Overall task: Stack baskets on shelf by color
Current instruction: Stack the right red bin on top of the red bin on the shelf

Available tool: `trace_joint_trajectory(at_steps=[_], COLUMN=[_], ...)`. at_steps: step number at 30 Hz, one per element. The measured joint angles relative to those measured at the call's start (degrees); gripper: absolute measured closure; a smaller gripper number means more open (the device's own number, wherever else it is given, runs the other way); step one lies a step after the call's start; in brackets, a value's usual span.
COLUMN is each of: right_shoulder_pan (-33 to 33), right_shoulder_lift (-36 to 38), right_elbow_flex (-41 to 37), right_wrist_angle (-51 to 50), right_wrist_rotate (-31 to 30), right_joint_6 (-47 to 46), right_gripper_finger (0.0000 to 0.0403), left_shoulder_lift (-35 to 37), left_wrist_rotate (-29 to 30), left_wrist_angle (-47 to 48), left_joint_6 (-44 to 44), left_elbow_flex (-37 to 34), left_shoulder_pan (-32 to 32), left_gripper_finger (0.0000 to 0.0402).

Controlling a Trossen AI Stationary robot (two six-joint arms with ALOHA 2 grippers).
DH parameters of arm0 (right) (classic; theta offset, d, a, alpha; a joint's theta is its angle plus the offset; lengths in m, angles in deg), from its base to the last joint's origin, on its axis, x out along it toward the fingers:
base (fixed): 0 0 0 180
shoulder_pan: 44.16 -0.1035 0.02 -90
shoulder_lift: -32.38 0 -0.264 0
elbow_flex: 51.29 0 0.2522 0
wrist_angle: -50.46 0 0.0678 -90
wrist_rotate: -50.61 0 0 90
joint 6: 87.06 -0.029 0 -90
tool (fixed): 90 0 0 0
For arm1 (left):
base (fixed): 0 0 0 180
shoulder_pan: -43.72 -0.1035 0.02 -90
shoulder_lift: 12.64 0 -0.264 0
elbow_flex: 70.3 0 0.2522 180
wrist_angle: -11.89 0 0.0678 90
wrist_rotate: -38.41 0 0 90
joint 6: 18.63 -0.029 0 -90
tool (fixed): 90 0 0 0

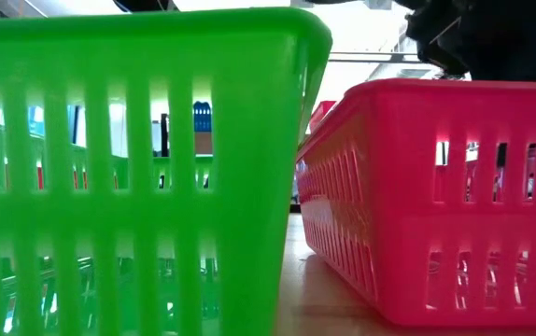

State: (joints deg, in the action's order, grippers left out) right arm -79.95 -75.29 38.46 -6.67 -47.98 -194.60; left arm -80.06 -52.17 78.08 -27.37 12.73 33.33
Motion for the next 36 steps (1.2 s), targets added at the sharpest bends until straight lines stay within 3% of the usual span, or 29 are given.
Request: trace_joint_trajectory(at_steps=[7,12,21,30,36], right_shoulder_pan=[0.0,0.0,0.92,1.56,5.4], right_shoulder_lift=[-1.89,-1.89,-0.31,8.92,16.41], right_elbow_flex=[0.0,0.0,0.0,0.0,0.0], right_wrist_angle=[2.05,1.96,-3.77,-14.73,-22.26], right_wrist_rotate=[0.28,-0.2,-1.82,-10.77,-16.82], right_joint_6=[1.11,3.34,4.52,5.96,12.38], right_gripper_finger=[0.0333,0.0394,0.04,0.0402,0.0402], left_shoulder_lift=[0.0,0.0,0.0,-0.02,-0.02], left_wrist_rotate=[-0.02,-0.02,-0.02,-0.02,-0.02], left_wrist_angle=[0.0,0.0,0.0,0.0,0.0], left_joint_6=[-0.44,-0.44,-0.44,-0.44,-0.44], left_elbow_flex=[0.0,0.0,0.0,0.0,0.0], left_shoulder_pan=[0.0,0.0,-0.02,-0.02,-0.02], left_gripper_finger=[0.0271,0.0271,0.0271,0.0271,0.0271])
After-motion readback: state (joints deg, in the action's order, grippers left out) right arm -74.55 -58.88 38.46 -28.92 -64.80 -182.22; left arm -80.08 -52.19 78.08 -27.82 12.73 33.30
